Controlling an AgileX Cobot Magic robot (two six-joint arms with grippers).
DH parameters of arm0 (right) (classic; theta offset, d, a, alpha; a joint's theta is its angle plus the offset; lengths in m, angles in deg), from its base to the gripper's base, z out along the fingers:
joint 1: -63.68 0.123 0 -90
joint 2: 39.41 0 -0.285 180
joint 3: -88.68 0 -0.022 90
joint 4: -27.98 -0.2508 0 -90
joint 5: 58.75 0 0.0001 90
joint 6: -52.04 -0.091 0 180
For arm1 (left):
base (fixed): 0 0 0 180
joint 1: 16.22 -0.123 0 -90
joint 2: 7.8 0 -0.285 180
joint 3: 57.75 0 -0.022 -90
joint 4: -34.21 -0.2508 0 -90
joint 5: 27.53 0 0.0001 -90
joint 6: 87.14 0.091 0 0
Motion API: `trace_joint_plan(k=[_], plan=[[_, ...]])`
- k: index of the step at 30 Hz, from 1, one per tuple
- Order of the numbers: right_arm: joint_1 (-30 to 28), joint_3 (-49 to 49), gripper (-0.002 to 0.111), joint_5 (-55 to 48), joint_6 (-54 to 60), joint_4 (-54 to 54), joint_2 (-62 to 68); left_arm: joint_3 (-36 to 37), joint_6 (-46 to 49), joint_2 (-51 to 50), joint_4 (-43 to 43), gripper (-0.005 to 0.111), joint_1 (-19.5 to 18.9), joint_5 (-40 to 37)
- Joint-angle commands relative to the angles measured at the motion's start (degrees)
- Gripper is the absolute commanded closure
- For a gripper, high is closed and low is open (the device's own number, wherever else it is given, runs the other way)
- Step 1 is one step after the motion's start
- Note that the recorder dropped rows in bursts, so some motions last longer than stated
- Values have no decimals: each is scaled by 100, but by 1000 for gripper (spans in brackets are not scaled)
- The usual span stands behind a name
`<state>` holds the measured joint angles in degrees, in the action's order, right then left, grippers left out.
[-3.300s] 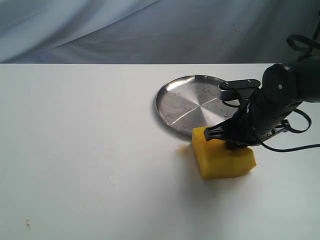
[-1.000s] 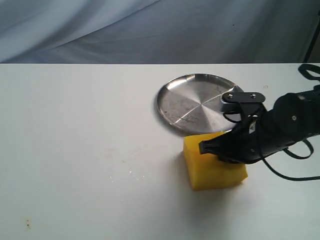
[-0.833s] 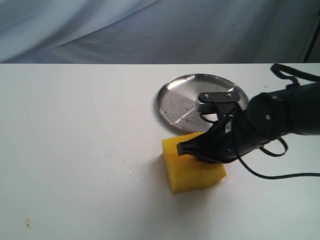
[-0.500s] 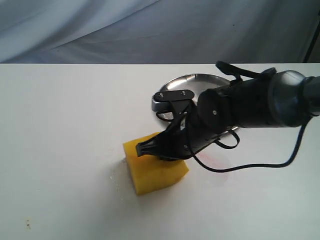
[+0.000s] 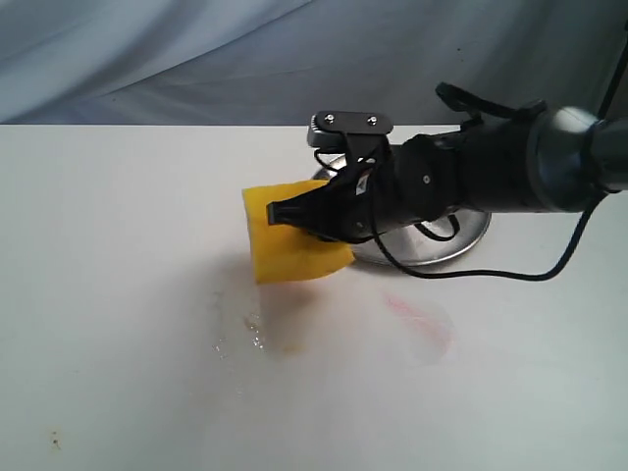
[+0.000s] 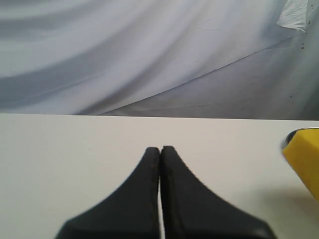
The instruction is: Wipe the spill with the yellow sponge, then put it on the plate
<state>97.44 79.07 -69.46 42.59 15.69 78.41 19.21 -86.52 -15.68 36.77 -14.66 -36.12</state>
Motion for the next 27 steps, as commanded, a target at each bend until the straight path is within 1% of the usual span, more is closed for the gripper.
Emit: trace_joint_plan(k=[1, 7, 10, 13, 17, 22, 27], plan=[[-394, 26, 108, 111, -6, 26, -66, 25, -15, 9, -4, 105, 5, 23], [-586, 26, 108, -149, -49, 121, -147, 25, -15, 9, -4, 105, 5, 23], [-558, 26, 108, -551, -91, 134, -161, 25, -15, 9, -4, 105, 5, 23], [-410, 3, 108, -1048, -91, 194, -161, 25, -15, 9, -4, 105, 5, 23], [-176, -79, 108, -1395, -78, 186, -161, 25, -15, 9, -4, 105, 5, 23], [199, -200, 108, -1439, -78, 145, -133, 25, -15, 9, -4, 105, 5, 23], [502, -179, 108, -1192, -70, -287, 212, 25, -3, 9, -4, 105, 5, 23]])
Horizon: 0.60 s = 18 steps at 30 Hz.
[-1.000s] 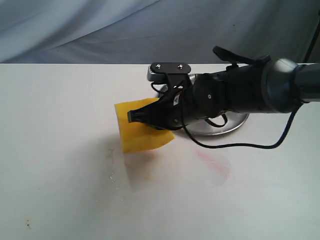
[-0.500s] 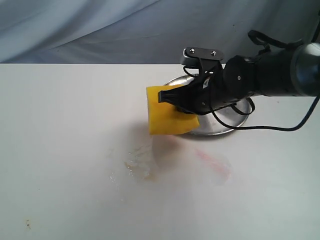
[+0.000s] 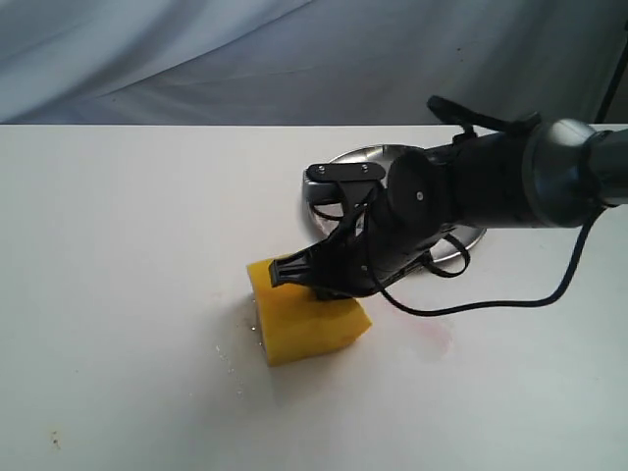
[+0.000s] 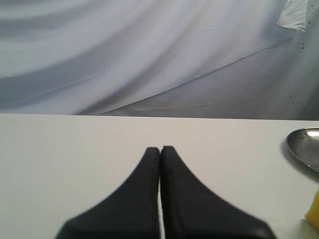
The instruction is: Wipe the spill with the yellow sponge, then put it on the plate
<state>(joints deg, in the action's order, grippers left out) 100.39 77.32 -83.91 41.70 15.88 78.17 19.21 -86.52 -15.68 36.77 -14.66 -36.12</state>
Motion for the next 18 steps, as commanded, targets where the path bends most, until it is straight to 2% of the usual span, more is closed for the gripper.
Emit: trace_joint_plan(k=[1, 7, 13, 18], plan=[[282, 8, 108, 364, 19, -344, 319, 25, -3, 9, -4, 105, 5, 23], [612, 396, 108, 557, 39, -359, 460, 25, -3, 9, -4, 105, 5, 23], [601, 657, 108, 49, 39, -288, 448, 25, -15, 9, -4, 105, 5, 23], [601, 645, 108, -716, 39, 362, 448, 25, -15, 9, -4, 105, 5, 23]])
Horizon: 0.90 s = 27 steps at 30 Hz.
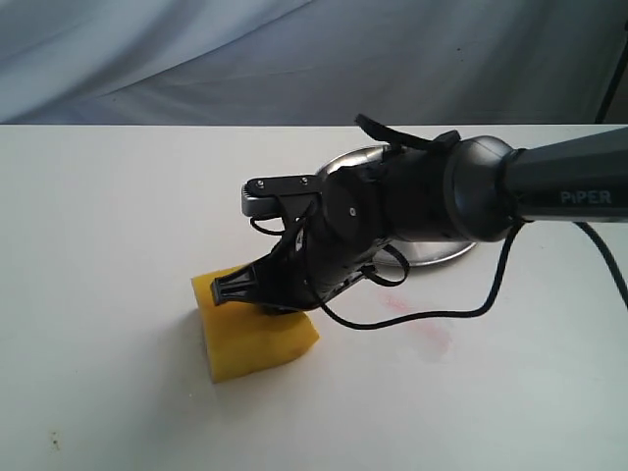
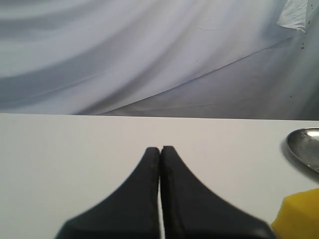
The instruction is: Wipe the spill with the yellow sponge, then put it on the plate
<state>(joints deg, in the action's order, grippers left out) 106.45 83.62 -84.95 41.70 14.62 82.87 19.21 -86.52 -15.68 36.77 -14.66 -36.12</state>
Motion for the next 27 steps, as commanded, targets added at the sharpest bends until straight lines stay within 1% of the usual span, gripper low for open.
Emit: trace_joint_plan(k=[1, 6, 13, 19, 22, 27], plan=[[-5, -6, 108, -703, 39, 558, -48, 25, -15, 9, -4, 105, 5, 23], [-308, -637, 108, -501, -42, 605, -462, 25, -3, 9, -4, 105, 5, 23], [-1106, -1551, 108, -400, -42, 813, -1258, 25, -3, 9, -4, 105, 5, 23], [-1731, -1943, 108, -324, -42, 939, -1697, 25, -15, 9, -4, 105, 5, 23], [-1830, -1943, 108, -191, -42, 939, -1820, 25, -15, 9, -4, 105, 5, 23], [-1830, -1943, 108, 688, -352, 939, -2127, 25, -15, 9, -4, 105, 5, 23]])
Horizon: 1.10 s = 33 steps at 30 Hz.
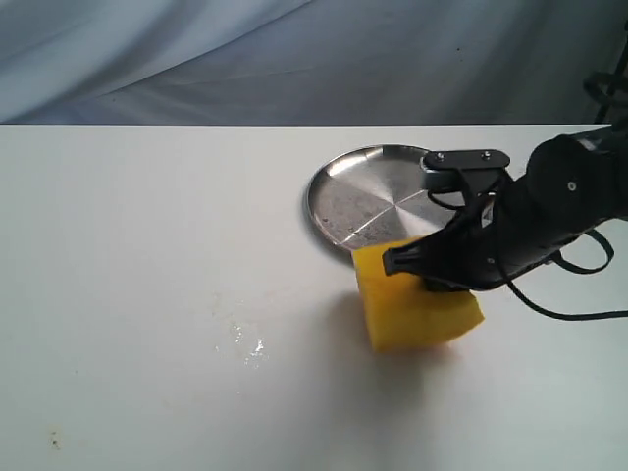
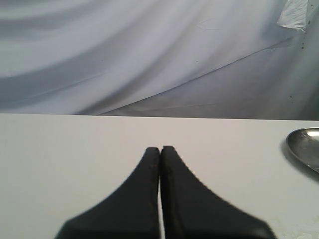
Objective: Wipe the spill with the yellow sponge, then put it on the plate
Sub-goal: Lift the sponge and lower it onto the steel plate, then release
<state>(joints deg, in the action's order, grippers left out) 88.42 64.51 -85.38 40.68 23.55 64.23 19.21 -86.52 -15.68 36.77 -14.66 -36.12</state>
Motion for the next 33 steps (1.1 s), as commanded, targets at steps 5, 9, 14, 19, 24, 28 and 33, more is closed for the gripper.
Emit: trace_joint_plan(k=[5, 9, 14, 19, 24, 28, 33], plan=[[-165, -32, 108, 1829, -432, 13, -347, 25, -4, 9, -4, 105, 5, 23], [-448, -32, 108, 2577, -496, -35, -235, 25, -4, 9, -4, 105, 5, 23], [-819, -32, 108, 3243, -523, -265, 162, 25, -4, 9, -4, 105, 5, 23], [-936, 139, 108, 3479, -543, -417, 653, 25, -17, 9, -4, 105, 5, 23], [-936, 711, 108, 2868, -543, -417, 1297, 25, -17, 9, -4, 105, 5, 23], [-924, 1056, 108, 2621, -543, -379, 1602, 25, 11, 9, -4, 105, 5, 23], [-924, 1375, 76, 2224, -410, -355, 1720, 25, 11, 9, -4, 105, 5, 23]])
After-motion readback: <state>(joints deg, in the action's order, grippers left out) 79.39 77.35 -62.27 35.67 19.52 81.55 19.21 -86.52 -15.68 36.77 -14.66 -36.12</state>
